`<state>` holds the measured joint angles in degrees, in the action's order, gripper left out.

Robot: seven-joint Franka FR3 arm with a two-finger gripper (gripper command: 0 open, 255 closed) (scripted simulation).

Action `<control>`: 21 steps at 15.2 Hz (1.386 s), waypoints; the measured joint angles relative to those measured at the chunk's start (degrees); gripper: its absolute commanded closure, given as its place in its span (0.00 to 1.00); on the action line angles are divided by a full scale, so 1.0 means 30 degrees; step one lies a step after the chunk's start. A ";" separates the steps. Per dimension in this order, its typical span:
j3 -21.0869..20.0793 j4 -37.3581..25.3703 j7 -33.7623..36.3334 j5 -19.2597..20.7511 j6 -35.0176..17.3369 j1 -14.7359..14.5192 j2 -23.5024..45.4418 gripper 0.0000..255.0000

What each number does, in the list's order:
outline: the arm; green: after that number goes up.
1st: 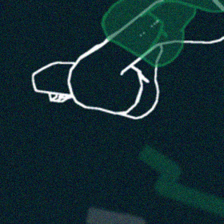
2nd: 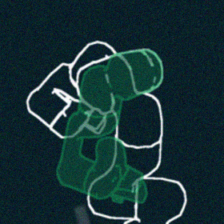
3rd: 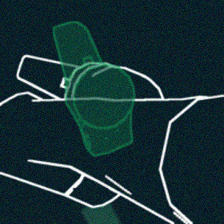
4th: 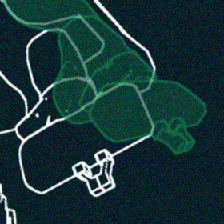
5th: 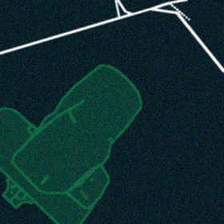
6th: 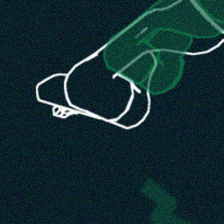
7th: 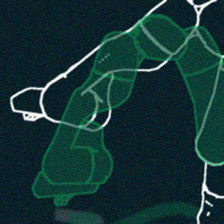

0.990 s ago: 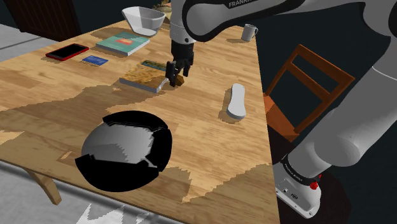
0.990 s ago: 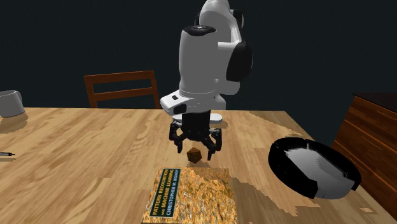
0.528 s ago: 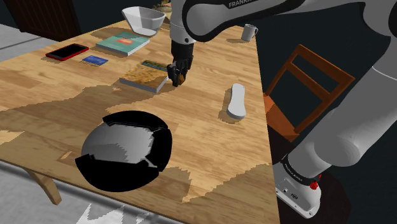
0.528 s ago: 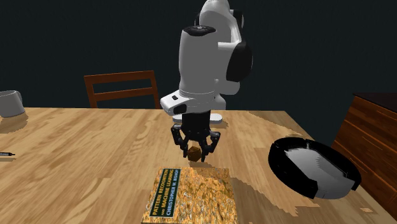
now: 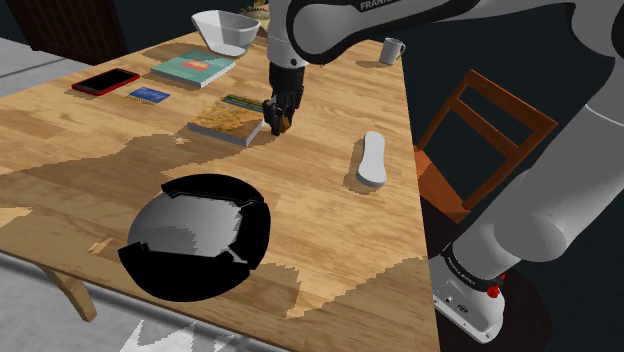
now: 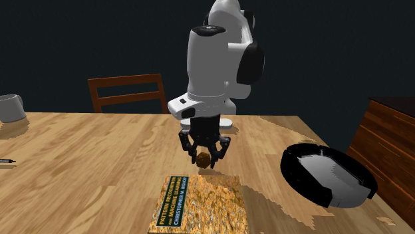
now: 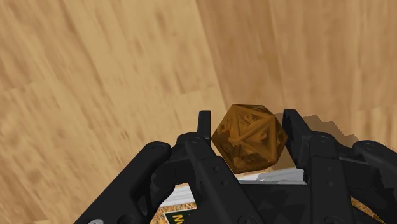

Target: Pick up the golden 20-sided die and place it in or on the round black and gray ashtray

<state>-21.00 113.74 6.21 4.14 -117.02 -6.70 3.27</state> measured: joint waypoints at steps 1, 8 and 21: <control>0.0008 -0.0112 -0.0046 -0.0029 0.0164 0.0014 -0.0060 1.00; 0.0012 -0.1365 -0.0264 -0.0264 0.1846 0.0040 -0.0539 1.00; 0.0006 -0.4425 -0.0462 -0.0388 0.5077 0.0040 -0.0729 1.00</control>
<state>-20.98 100.47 4.83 2.97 -101.79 -6.59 1.08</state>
